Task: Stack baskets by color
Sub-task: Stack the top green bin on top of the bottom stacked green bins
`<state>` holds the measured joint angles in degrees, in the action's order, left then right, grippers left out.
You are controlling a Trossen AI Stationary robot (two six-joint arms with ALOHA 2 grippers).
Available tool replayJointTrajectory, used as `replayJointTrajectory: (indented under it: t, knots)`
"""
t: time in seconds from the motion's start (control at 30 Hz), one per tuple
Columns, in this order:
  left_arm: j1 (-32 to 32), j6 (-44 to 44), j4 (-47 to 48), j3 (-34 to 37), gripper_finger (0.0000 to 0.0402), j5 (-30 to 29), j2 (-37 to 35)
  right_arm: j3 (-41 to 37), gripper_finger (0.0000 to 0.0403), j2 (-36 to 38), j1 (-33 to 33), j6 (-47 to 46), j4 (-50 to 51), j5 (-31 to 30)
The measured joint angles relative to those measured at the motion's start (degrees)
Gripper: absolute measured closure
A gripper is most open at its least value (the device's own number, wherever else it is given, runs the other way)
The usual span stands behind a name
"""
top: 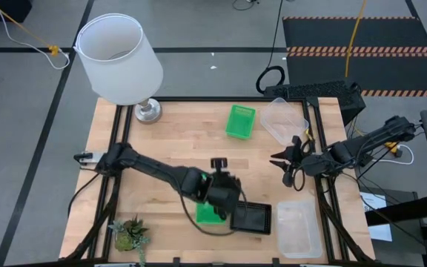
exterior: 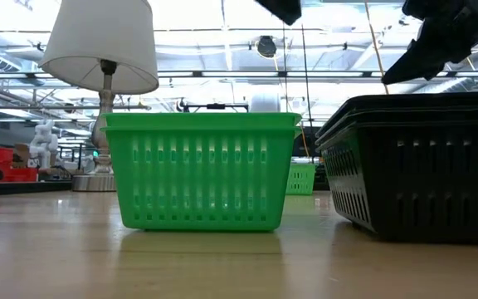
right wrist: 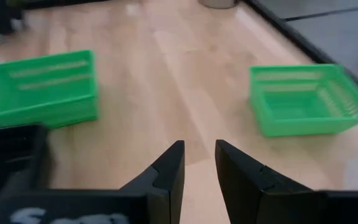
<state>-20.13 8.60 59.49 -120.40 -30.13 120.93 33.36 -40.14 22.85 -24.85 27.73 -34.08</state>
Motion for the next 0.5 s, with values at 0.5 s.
replayJointTrajectory:
  t: [0.5]
  knots:
    - [11.07,-2.06,-15.57,32.53,0.0312,7.59,-12.64,-0.04,0.0316,-16.67,-9.12,8.72,-16.37,-2.94]
